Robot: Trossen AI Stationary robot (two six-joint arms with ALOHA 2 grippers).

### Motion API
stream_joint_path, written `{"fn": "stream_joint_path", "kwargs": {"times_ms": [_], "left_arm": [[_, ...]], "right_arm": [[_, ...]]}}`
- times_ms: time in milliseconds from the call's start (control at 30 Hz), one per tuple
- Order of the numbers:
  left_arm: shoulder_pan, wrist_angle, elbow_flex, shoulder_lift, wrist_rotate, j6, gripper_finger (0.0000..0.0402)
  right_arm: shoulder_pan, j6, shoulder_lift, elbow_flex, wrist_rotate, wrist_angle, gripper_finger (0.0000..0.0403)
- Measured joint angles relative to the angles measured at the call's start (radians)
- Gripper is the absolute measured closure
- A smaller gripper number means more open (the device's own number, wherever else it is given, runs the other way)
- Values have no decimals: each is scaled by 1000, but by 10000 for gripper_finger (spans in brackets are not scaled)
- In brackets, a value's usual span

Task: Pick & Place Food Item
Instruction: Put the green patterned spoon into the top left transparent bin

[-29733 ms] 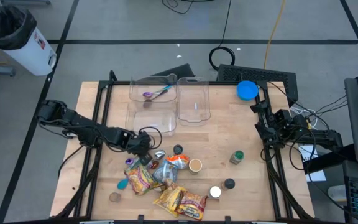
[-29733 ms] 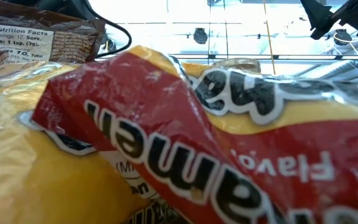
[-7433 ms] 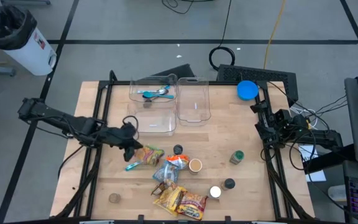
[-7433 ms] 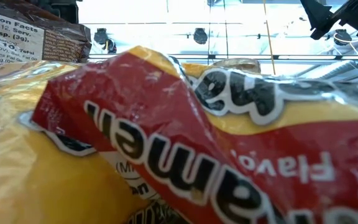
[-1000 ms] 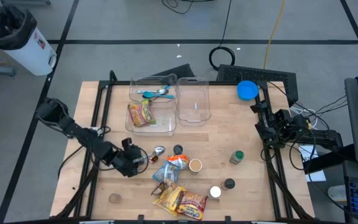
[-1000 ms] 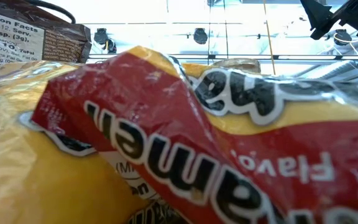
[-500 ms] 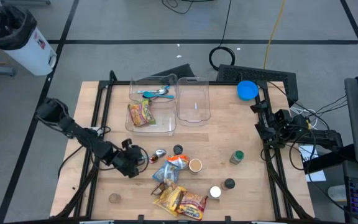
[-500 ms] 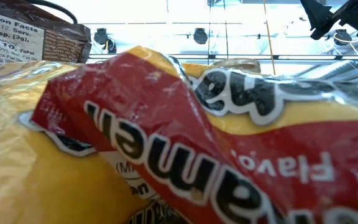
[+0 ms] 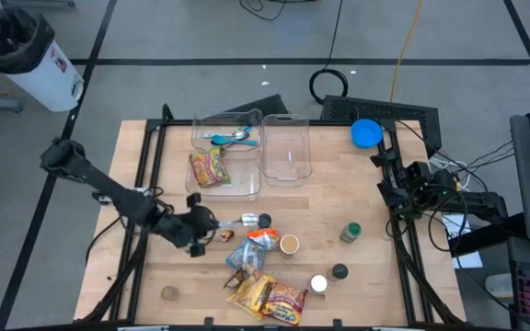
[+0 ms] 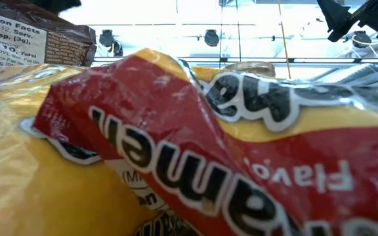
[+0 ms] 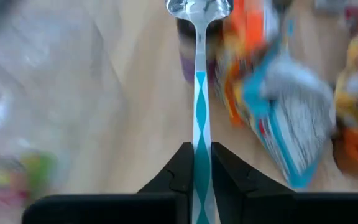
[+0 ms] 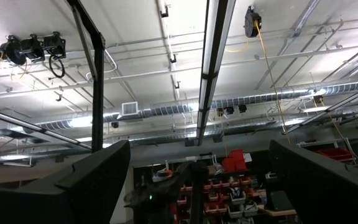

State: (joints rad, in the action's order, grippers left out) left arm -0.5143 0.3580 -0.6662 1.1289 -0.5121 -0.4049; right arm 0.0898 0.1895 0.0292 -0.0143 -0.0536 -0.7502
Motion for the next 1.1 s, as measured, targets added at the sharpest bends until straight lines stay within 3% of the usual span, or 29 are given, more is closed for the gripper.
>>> {"fn": "stream_joint_path", "kwargs": {"times_ms": [300, 533, 767, 900, 1100], "left_arm": [[154, 51, -80, -184, -103, 372, 366], [499, 182, -81, -249, -111, 590, 368], [909, 97, -80, -158, 186, 898, 368], [1062, -1, -80, -47, 311, 980, 367], [1151, -79, -80, 112, 313, 977, 367]], "right_arm": [[0, 0, 0, 0, 0, -1, 23], [0, 0, 0, 0, 0, 0, 23], [0, 0, 0, 0, 0, 0, 23], [0, 0, 0, 0, 0, 0, 23], [0, 0, 0, 0, 0, 0, 23]]}}
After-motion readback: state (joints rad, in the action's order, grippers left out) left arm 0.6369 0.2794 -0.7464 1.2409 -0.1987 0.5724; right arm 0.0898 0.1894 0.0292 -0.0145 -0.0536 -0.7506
